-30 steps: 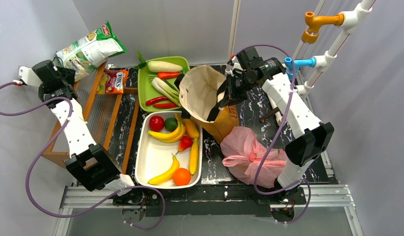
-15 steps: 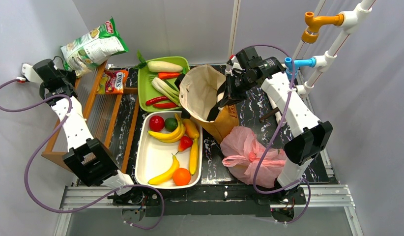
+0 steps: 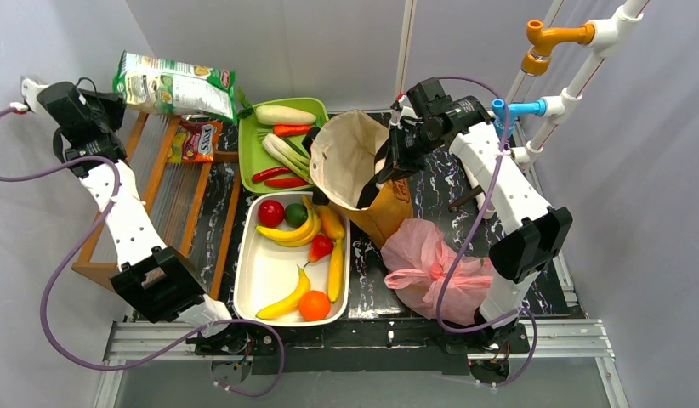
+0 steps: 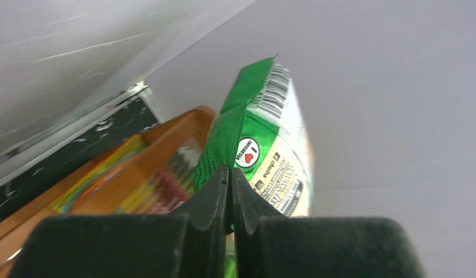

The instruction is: Place the food into the grocery bag and tie it

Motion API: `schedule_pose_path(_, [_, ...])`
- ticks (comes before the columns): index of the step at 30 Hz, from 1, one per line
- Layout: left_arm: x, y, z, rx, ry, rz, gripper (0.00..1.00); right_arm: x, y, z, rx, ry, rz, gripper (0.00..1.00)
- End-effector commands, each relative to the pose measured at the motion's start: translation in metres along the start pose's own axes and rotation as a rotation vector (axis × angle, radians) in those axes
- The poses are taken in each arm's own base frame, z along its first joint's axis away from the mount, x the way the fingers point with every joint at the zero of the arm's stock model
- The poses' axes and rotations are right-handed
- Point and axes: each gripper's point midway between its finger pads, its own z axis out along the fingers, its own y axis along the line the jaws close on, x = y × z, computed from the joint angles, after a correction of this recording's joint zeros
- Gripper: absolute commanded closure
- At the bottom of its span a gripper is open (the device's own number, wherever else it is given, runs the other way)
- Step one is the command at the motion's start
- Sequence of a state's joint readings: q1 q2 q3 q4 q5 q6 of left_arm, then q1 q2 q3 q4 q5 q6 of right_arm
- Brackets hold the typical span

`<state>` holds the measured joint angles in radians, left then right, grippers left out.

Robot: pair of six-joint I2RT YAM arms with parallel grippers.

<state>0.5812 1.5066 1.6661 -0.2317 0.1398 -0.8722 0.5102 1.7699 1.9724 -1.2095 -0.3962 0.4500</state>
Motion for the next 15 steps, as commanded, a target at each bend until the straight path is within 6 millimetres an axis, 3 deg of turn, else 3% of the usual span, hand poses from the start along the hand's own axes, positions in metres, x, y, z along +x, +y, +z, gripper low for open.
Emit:
schedule_pose_path(1, [-0.016,-0.069,-0.024,0.208,-0.008,0.04,1.0,-0.006,0.009,-0.002,-0.029,-0.004,-0.002,0.99])
schedule_pose_path(10, [-0.012,-0.129,-0.046,0.388,0.04,0.04,1.0,-0.012,0.015,-0.006,-0.041,-0.02,0.005,0.99])
schedule_pose_path(15, [0.01,-0.168,-0.067,0.474,0.068,0.068,1.0,-0.014,0.021,-0.008,-0.06,-0.028,0.014,0.99])
